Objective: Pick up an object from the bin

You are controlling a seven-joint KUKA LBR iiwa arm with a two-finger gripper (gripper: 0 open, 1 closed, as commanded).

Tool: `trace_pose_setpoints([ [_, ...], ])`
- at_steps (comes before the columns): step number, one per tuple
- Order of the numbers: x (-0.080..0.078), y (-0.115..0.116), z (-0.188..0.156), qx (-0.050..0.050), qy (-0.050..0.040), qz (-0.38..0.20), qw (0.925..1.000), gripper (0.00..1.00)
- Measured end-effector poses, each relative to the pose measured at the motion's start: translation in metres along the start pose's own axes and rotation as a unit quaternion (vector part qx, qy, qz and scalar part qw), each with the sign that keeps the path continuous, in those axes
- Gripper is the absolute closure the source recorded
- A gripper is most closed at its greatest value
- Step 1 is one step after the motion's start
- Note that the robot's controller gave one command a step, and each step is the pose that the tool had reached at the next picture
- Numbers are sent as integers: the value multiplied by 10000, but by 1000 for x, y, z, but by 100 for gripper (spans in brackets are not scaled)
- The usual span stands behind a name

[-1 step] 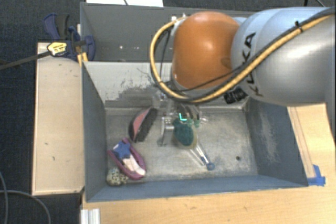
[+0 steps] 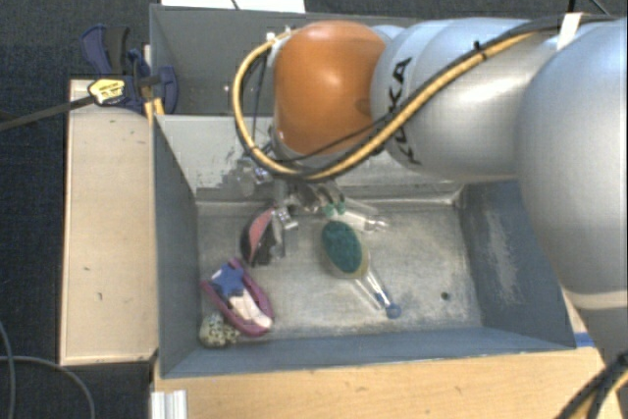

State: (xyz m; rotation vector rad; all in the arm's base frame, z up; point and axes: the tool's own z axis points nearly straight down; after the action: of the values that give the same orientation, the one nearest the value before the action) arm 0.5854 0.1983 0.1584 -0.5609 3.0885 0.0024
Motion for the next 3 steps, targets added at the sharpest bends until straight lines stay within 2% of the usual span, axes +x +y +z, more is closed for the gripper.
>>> trace_pose_setpoints([
  [1, 2, -13, 16, 2, 13, -2247, 9744, 0],
  [2, -2, -18, 12, 4, -14, -3809, 9246, 0],
  [3, 5, -31, 89, -10, 5, -5334, 8459, 0],
])
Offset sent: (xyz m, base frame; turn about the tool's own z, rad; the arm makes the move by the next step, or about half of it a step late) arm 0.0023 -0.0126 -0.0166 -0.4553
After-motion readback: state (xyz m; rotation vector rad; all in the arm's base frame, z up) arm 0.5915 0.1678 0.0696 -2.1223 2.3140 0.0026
